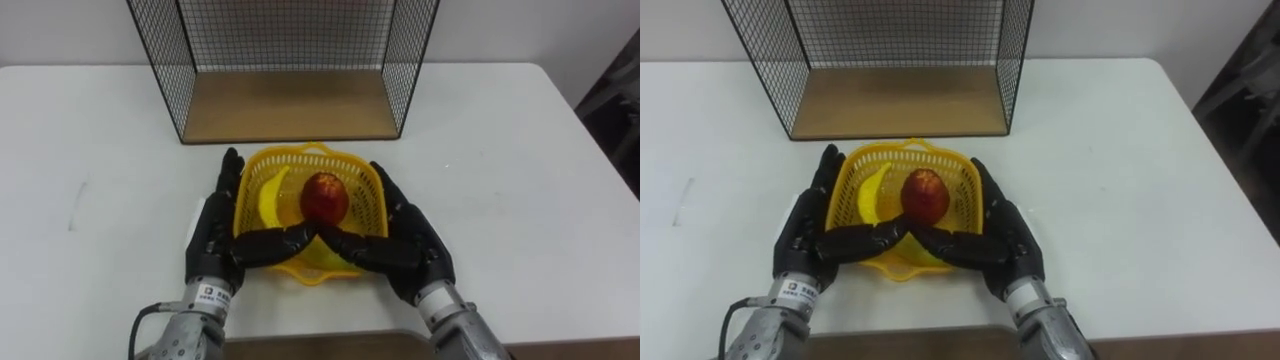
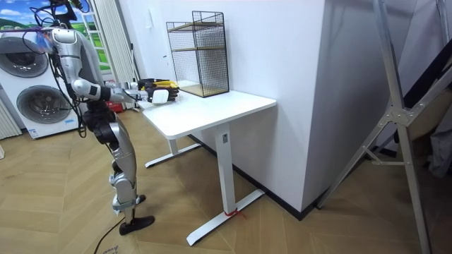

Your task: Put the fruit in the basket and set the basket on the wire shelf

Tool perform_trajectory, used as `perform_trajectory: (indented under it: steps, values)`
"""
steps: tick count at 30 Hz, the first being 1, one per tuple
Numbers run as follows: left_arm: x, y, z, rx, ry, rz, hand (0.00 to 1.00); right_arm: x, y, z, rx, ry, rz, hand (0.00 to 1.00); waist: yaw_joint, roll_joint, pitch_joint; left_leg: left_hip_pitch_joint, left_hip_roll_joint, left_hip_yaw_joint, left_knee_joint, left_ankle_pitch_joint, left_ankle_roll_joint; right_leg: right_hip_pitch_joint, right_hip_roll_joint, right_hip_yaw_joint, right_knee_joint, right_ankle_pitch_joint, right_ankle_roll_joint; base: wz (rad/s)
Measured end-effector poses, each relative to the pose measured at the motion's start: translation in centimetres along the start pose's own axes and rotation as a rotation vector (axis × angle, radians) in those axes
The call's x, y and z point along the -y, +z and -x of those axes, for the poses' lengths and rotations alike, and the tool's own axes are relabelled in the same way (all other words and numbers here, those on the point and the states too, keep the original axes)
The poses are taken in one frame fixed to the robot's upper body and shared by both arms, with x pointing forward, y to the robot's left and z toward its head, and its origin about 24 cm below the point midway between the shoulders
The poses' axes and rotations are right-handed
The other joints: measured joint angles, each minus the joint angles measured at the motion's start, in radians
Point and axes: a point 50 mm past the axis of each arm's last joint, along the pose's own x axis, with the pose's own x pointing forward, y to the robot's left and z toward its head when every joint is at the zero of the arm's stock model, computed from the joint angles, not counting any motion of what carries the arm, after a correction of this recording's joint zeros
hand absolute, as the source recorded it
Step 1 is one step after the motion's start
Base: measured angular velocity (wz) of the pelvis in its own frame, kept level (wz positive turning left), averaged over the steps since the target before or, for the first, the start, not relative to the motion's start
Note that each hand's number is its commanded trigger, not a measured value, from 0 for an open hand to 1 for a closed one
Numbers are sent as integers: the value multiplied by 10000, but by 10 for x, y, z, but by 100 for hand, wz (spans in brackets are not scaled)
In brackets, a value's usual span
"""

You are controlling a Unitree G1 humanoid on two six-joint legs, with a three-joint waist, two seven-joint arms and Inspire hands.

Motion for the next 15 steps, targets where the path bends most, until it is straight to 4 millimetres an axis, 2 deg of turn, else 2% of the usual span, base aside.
perform_trajectory:
  steps: [15]
  values:
    - [3,-1,0,-33,-57,15,0,-2,-1,-1,-21,-51,-7,0,0,-8,-5,2,0,11,28,0,0,6,-2,-6,34,1,-1,0]
